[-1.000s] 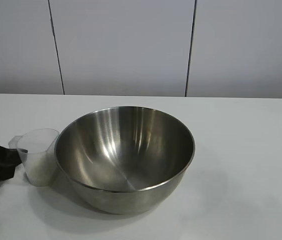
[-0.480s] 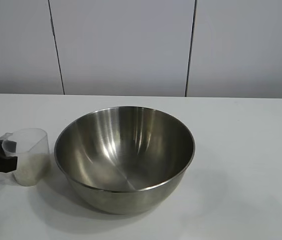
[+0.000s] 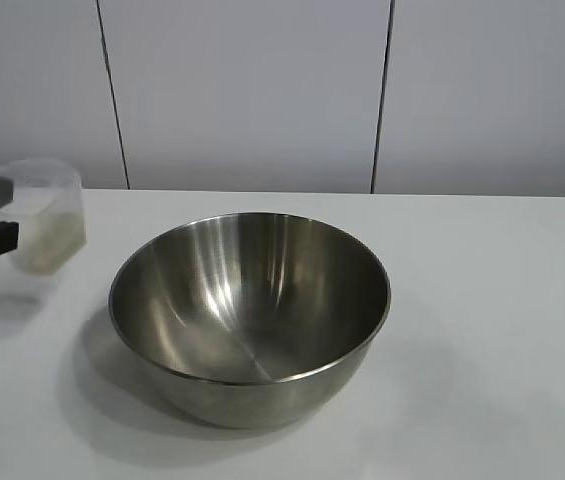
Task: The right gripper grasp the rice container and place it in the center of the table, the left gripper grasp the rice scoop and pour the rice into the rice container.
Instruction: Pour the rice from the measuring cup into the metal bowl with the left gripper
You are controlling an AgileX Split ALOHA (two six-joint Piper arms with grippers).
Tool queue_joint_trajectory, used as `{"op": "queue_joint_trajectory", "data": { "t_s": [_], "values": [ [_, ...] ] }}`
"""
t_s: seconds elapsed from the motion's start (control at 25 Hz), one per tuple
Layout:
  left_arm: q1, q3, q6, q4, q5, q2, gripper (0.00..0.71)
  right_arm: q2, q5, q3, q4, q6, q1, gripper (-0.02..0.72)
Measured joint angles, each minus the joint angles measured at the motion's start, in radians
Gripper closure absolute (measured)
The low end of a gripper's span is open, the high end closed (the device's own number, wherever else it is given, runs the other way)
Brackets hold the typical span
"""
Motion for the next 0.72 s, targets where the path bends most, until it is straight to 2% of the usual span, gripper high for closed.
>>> {"op": "queue_joint_trajectory", "data": {
  "t_s": [0.24,0.4,0.56,0.72],
  "values": [
    [-0.185,-0.139,0.184,-0.025,0.389,-0.197,0.704,0.0,0.001,0.0,0.0,0.0,0.0,0.295],
    [-0.331,-0.215,0.443,-0.134,0.537,-0.208,0.704,0.0,0.0,0.0,0.0,0.0,0.0,0.295],
    [-0.463,-0.239,0.877,-0.362,0.549,-0.208,0.704,0.0,0.0,0.0,0.0,0.0,0.0,0.295],
    [-0.567,-0.24,1.404,-0.588,0.441,-0.208,0.704,0.0,0.0,0.0,0.0,0.0,0.0,0.295]
  ]
}}
